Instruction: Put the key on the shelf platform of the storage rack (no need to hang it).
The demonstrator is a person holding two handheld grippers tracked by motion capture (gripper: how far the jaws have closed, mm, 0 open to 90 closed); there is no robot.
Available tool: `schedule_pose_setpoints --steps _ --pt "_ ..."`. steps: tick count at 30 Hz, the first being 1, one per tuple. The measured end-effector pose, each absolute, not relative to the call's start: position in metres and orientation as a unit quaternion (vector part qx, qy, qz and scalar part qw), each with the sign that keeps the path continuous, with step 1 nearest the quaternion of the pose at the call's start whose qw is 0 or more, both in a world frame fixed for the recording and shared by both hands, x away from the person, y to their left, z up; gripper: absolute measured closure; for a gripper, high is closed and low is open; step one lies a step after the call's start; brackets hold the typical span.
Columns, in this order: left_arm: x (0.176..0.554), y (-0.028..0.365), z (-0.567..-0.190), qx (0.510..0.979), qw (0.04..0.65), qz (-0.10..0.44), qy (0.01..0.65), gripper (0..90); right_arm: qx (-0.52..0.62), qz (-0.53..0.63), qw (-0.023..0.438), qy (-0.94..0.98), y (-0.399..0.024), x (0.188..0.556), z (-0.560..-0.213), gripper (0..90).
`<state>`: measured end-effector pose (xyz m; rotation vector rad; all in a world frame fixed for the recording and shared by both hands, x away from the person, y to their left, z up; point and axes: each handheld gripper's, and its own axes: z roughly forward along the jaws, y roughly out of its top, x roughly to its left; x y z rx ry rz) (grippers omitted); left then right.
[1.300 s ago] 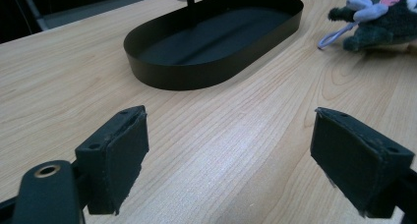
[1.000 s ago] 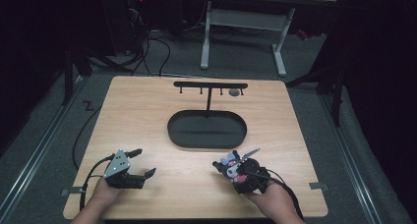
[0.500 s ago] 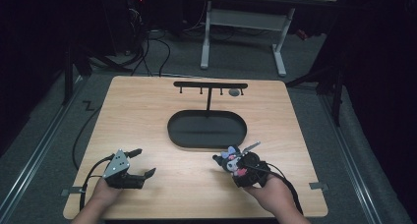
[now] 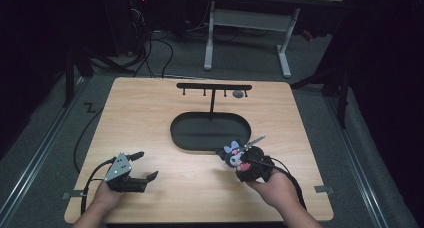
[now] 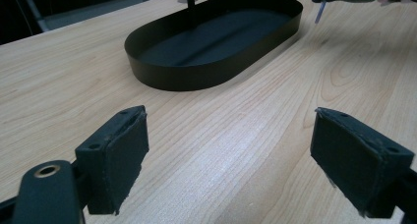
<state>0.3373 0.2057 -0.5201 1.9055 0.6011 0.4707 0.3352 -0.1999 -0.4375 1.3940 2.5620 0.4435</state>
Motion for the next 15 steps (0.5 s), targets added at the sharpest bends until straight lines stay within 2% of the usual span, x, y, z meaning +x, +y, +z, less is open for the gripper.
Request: schedule_pose_setpoints --steps 15 --pt "0.338 0.206 -0.520 0.794 0.519 0.195 0.251 15.4 0.469 0.144 0.095 0.866 -0.198 0.355 -0.429 48.0"
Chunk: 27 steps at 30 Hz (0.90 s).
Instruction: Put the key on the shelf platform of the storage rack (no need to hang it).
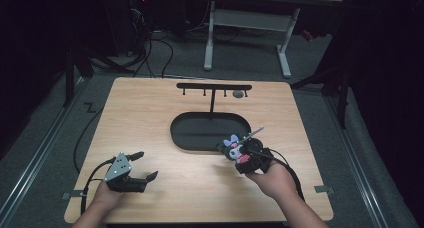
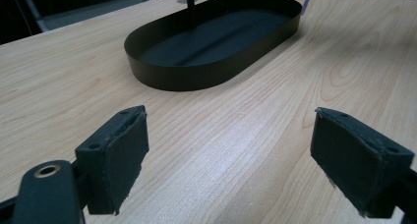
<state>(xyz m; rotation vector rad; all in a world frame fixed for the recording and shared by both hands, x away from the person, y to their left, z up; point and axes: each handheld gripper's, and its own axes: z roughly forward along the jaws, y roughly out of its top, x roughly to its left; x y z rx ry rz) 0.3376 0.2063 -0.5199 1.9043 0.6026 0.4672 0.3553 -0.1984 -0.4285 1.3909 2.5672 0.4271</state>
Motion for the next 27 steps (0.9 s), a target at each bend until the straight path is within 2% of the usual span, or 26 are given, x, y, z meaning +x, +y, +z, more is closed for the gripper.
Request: schedule_pose_setpoints --steps 27 --pt "0.338 0.206 -0.520 0.794 0.520 0.193 0.248 15.4 0.480 0.143 0.096 0.860 -0.184 0.407 -0.428 48.0"
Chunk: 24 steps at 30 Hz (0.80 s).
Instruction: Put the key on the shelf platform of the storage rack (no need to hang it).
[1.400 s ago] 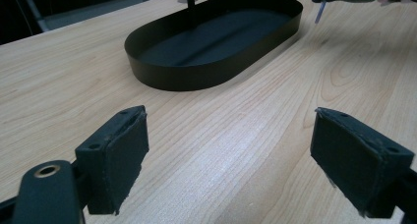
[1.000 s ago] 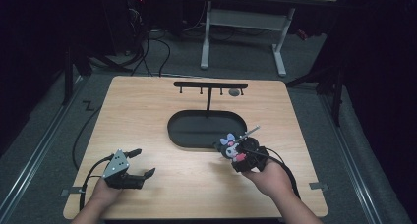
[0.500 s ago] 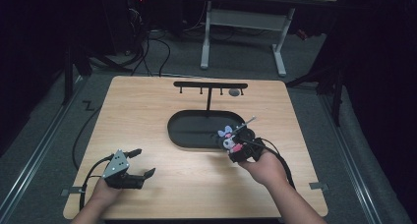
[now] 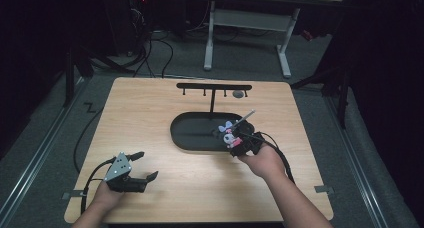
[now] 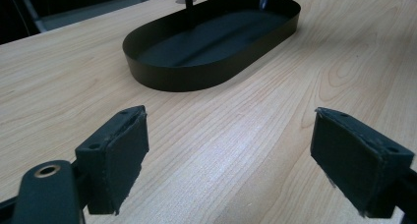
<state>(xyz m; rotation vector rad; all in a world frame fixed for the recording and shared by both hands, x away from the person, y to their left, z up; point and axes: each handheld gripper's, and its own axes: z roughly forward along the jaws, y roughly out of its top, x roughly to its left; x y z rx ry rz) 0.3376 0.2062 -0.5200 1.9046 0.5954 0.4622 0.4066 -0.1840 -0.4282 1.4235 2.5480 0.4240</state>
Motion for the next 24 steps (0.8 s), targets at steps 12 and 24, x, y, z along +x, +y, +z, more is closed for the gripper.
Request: schedule_pose_setpoints --steps 12,24 --pt "0.337 0.207 -0.520 0.794 0.521 0.192 0.249 15.4 0.477 0.146 0.097 0.861 -0.169 0.433 -0.433 48.0" --pt "0.338 0.207 -0.520 0.795 0.521 0.189 0.248 15.4 0.482 0.141 0.100 0.859 -0.160 0.456 -0.432 48.1"
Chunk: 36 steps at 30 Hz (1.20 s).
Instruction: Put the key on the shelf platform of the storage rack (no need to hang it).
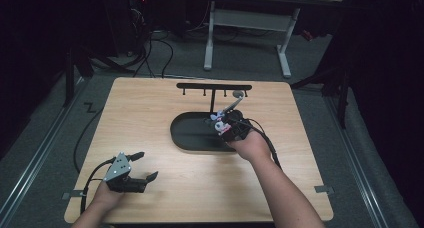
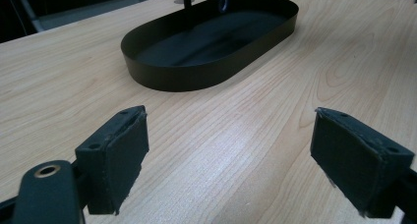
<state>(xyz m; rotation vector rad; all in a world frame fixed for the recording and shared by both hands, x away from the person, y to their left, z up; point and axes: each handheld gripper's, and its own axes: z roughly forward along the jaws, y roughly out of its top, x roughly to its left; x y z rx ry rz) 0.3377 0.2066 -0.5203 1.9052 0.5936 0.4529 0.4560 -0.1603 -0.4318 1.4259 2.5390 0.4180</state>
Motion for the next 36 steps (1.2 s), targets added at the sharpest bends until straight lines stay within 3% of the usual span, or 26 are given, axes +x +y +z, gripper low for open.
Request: schedule_pose_setpoints --steps 21,36 --pt "0.340 0.207 -0.520 0.790 0.526 0.188 0.253 15.4 0.478 0.146 0.100 0.861 -0.141 0.483 -0.427 48.0" --pt "0.338 0.209 -0.520 0.791 0.526 0.188 0.252 15.4 0.480 0.141 0.096 0.861 -0.142 0.489 -0.442 48.0"
